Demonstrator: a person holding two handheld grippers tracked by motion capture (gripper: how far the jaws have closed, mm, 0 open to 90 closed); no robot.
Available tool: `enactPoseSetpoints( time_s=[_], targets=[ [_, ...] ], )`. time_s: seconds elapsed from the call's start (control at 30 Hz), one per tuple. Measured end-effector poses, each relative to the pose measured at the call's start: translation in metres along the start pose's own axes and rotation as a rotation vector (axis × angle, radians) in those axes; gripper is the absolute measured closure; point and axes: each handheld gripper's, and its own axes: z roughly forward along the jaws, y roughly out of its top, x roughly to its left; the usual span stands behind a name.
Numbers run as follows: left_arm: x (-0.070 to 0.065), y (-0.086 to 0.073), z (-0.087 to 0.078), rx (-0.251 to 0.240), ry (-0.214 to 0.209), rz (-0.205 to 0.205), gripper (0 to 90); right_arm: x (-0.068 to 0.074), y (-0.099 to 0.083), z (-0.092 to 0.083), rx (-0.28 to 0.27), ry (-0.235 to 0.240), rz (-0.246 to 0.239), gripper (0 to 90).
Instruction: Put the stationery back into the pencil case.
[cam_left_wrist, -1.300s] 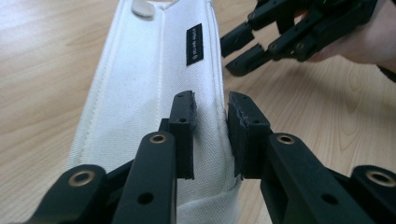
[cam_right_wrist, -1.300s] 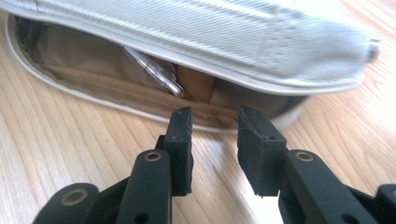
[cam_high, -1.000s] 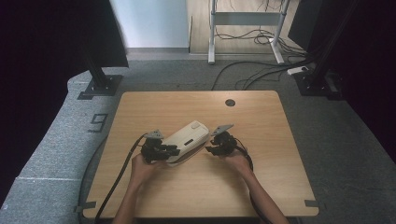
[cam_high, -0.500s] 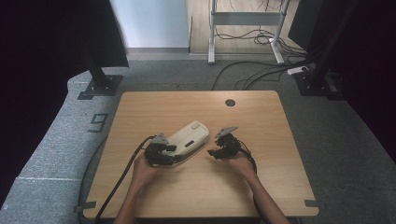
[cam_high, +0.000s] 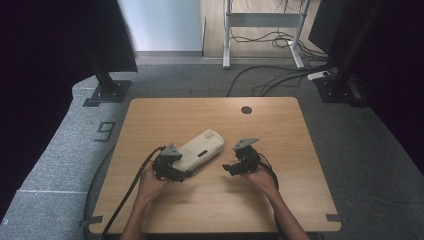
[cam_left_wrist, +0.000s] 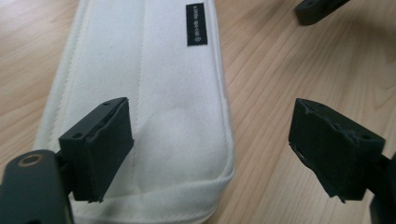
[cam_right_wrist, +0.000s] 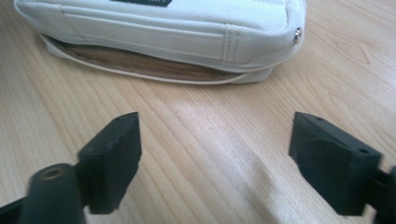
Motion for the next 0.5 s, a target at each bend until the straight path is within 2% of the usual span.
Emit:
enactPoseSetpoints(
  time_s=[0.17,0.37,0.5],
  targets=[
    [-0.002,-0.002,-0.008,-0.014,-0.008,-0.004,8.2,0.002,-0.005,-0.01,0.002,-0.019,-0.004,12.5],
    [-0.004,-0.009,-0.02,-0.017,0.03,0.001,2.7,0.001,-0.013,-0.023,-0.012,-0.036,0.007,5.8],
    [-0.004,-0.015,-0.029,-0.021,0.038,-0.005,0.5,0.0,-0.019,-0.033,-0.028,-0.049,0.012,2.4]
  ],
)
